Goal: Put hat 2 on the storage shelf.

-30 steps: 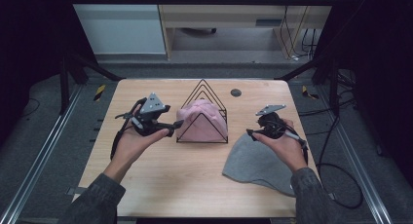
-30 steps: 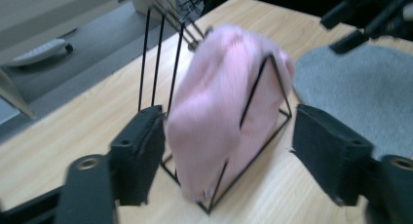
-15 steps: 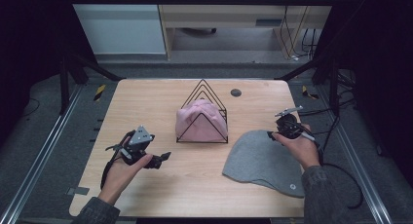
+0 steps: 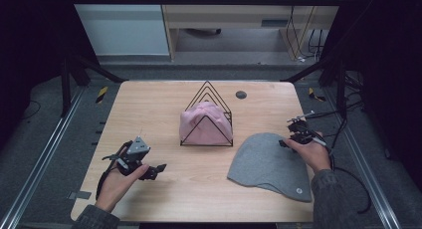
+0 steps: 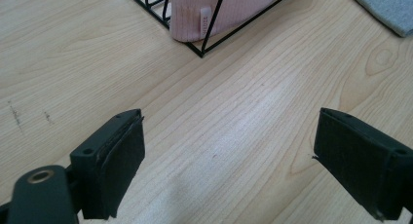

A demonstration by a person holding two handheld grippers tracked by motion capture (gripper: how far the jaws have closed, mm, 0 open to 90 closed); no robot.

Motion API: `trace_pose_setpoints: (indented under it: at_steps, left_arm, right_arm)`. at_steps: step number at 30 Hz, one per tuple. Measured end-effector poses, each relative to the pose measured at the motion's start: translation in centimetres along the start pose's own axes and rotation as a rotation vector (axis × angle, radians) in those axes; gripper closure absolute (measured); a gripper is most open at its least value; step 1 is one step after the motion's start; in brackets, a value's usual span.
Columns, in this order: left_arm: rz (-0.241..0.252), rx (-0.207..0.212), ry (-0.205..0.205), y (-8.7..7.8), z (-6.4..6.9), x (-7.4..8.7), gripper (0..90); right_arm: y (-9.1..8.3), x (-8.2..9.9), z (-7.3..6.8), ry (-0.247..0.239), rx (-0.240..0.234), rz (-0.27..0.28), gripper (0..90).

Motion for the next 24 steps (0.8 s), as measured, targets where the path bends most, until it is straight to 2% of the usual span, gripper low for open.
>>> trace_pose_setpoints:
  at_steps: [12,19,24]
  left_arm:
    - [-0.011,-0.002,0.004,0.02,-0.16,0.34,11.3]
    - [-0.018,-0.001,0.017,0.12,0.03,0.38,11.4]
    - [-0.018,-0.005,0.024,0.12,0.1,0.37,11.4]
  right_arm:
    - [0.6,0.54,0.25,0.001,-0.009,-0.029,42.1]
    - [0.42,0.66,0.2,-0.024,-0.012,-0.034,53.8]
    - [0.43,0.65,-0.17,-0.047,-0.014,-0.039,67.9]
Point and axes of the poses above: each handheld gripper's, and its own axes: y roughly forward along the jaws, x roughly out of its underside, z roughly to its right, the point moved 7 cm from there along y, roughly forward along the jaws, and after that the axes turned 14 degrees about -x, right-handed, at the moved point
